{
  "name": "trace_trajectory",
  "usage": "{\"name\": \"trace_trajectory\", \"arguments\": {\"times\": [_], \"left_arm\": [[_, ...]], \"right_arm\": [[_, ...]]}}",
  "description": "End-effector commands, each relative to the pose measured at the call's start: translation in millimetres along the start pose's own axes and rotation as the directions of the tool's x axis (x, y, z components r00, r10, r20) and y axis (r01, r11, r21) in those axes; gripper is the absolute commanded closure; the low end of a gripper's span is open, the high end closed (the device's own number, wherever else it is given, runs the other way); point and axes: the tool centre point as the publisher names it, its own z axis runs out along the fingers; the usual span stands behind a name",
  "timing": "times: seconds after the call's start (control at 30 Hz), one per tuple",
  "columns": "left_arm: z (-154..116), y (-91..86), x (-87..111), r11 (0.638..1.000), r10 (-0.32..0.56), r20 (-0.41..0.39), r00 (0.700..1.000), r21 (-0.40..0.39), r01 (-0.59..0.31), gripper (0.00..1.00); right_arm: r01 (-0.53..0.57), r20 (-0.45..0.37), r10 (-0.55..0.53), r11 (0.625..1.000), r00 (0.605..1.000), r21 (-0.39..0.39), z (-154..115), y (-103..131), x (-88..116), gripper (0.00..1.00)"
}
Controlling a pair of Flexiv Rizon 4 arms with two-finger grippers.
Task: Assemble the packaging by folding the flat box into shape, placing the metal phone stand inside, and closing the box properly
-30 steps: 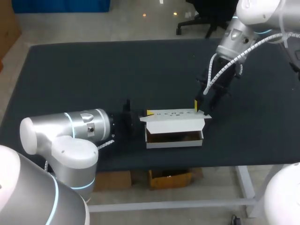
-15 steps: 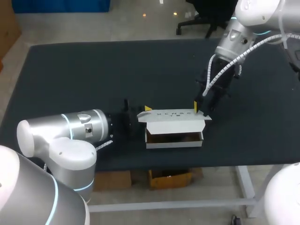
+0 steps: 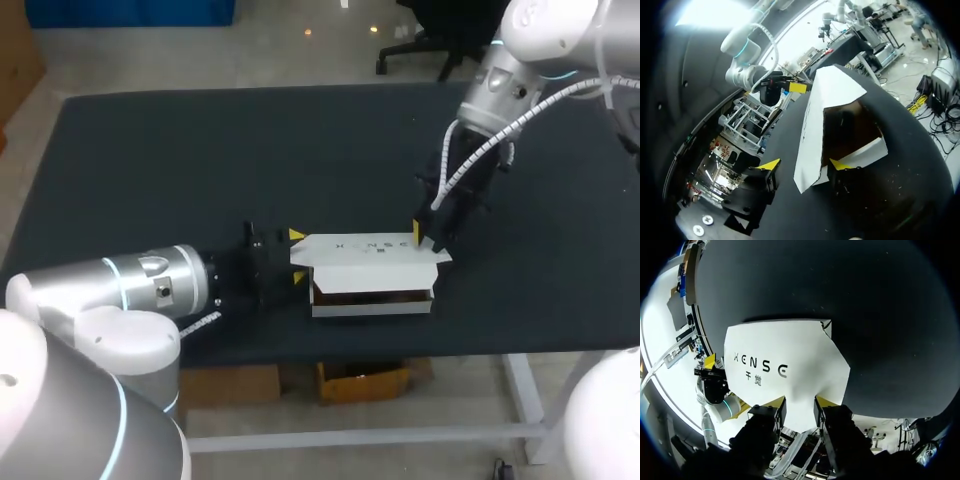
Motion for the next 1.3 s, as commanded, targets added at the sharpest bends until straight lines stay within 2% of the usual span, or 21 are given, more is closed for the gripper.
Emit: {"name": "trace_trajectory", "arguments": {"times": [0.03,0.23,0.4,0.47,0.53,0.63,0.8,0.93,1.13,1.17,1.2,1.23,1.3], "left_arm": [[-29,1.2,3.9,1.000,-0.015,0.026,1.000,0.013,0.015,0.35],[-52,-9.8,-1.7,0.997,-0.060,0.055,0.997,0.053,0.057,0.36],[-70,-17.6,-14.2,0.981,-0.177,0.012,0.984,0.083,0.175,0.33],[-75,-21.2,-18.2,0.970,-0.230,-0.020,0.973,0.081,0.231,0.23],[-79,-24.1,-21.5,0.959,-0.268,-0.047,0.962,0.080,0.271,0.01],[-83,-29.8,-28.0,0.929,-0.356,-0.096,0.929,0.073,0.363,0.00],[-81,-39.7,-33.4,0.895,-0.434,-0.151,0.888,0.043,0.444,0.00],[-77,-43.4,-37.5,0.841,-0.523,-0.199,0.829,0.034,0.539,0.00],[-68,-45.8,-40.1,0.777,-0.618,-0.246,0.747,-0.045,0.628,0.00],[-68,-46.1,-40.6,0.807,-0.588,-0.208,0.782,-0.086,0.584,0.00],[-65,-47.3,-37.9,0.858,-0.507,-0.127,0.853,-0.167,0.485,0.00],[-65,-48.3,-35.3,0.898,-0.413,-0.055,0.909,-0.193,0.396,0.00],[-65,-48.3,-35.3,0.898,-0.413,-0.055,0.909,-0.193,0.396,0.00]], "right_arm": [[0.000,-0.011,0.000,1.000,1.000,-0.011,3,-4,-4,0.67],[0.000,-0.021,0.000,1.000,1.000,-0.016,3,-5,-7,0.67],[0.002,-0.025,-0.003,1.000,1.000,-0.029,4,-6,-9,0.67],[0.004,-0.026,-0.005,0.999,1.000,-0.032,4,-7,-9,0.67],[0.006,-0.028,-0.007,0.999,1.000,-0.040,5,-7,-10,0.67],[0.007,-0.028,-0.008,0.999,1.000,-0.045,8,-7,-11,0.67],[0.012,-0.034,-0.014,0.998,0.999,-0.059,10,-6,-11,0.67],[0.017,-0.039,-0.020,0.997,0.999,-0.071,12,-6,-11,0.69],[0.018,-0.041,-0.021,0.996,0.999,-0.083,15,-7,-13,0.69],[0.018,-0.041,-0.021,0.996,0.999,-0.084,16,-7,-13,0.69],[0.018,-0.041,-0.021,0.996,0.999,-0.085,16,-8,-14,0.69],[0.018,-0.042,-0.021,0.996,0.999,-0.086,16,-8,-14,0.68],[0.018,-0.043,-0.022,0.996,0.999,-0.090,17,-8,-14,0.68]]}}
